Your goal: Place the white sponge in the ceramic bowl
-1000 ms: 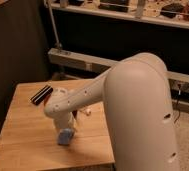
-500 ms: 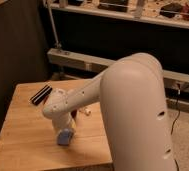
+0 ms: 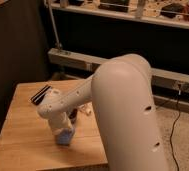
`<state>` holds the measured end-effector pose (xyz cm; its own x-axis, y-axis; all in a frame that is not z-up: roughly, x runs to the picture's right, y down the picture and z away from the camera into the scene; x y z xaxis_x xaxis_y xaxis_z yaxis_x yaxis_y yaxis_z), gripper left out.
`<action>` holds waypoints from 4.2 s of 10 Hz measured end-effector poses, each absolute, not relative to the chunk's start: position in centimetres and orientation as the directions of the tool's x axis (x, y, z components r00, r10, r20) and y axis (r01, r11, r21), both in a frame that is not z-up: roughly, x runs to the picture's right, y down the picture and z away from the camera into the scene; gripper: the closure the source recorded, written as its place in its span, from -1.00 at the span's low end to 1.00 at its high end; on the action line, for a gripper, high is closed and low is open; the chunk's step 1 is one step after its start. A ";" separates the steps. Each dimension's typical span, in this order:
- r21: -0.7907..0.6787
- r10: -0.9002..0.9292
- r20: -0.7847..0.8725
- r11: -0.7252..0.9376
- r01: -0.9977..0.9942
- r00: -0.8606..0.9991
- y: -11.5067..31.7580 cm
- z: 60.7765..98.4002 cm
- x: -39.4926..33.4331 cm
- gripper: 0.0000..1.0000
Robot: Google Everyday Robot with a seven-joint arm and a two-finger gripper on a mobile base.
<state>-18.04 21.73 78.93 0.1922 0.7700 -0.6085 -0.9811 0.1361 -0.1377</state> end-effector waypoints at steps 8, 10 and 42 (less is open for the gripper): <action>-0.035 0.762 -0.646 0.032 -0.999 0.046 21.6 80.5 -14.7 -0.30; -0.025 0.762 -0.647 -0.019 -1.000 0.002 20.9 81.1 -15.1 -0.30; -0.302 0.663 -0.670 0.167 -0.939 0.333 18.7 74.7 -25.1 1.00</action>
